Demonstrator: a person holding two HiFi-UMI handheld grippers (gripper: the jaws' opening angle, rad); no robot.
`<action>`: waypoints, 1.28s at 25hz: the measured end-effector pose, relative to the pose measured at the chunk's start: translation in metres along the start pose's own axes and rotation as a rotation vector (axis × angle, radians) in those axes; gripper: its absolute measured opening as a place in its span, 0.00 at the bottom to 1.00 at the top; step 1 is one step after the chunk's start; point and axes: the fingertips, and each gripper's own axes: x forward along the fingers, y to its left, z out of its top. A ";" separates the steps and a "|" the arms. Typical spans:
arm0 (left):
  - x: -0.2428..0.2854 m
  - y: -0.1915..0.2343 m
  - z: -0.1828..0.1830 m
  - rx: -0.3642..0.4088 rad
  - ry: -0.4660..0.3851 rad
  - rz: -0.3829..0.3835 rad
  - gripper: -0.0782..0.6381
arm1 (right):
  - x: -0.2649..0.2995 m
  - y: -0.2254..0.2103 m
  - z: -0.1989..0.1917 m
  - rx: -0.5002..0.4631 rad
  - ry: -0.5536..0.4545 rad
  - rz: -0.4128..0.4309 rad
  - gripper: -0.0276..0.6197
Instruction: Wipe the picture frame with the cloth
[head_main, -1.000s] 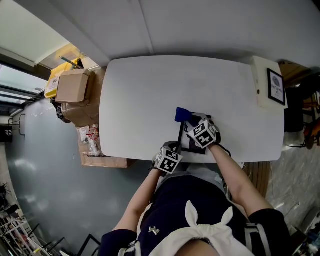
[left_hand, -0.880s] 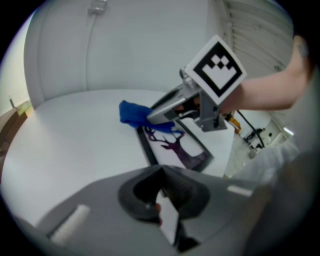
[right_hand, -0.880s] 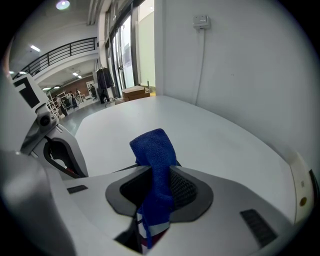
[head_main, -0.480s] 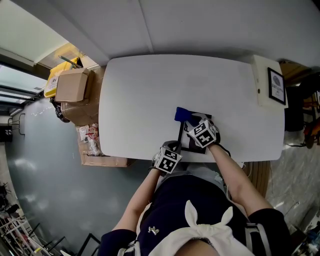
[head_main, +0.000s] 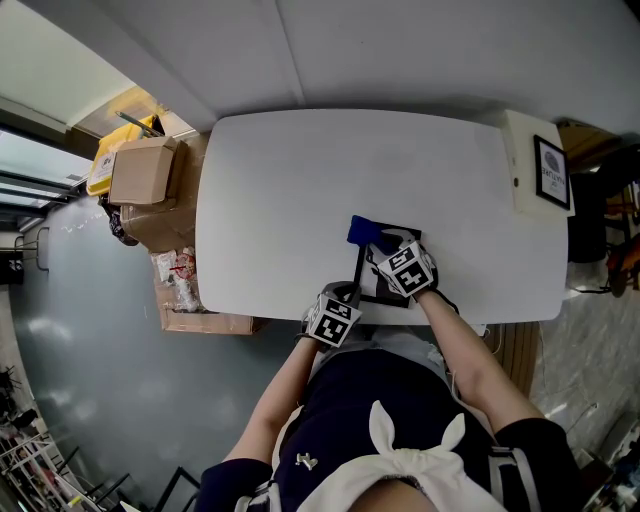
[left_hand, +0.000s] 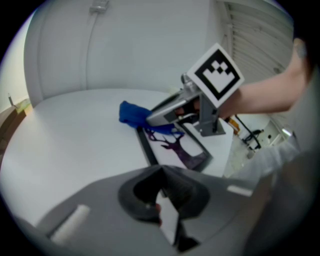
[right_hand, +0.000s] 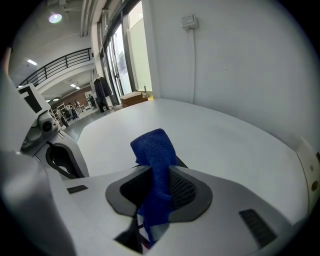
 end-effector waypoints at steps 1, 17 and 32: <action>0.000 0.000 0.000 0.001 0.001 0.001 0.11 | 0.000 0.001 0.001 0.001 -0.004 0.003 0.19; 0.001 0.002 -0.001 -0.001 -0.002 0.014 0.11 | -0.002 0.009 -0.005 -0.007 0.007 0.027 0.19; 0.002 0.003 0.000 -0.018 -0.008 0.029 0.11 | -0.006 0.017 -0.010 0.003 0.009 0.051 0.19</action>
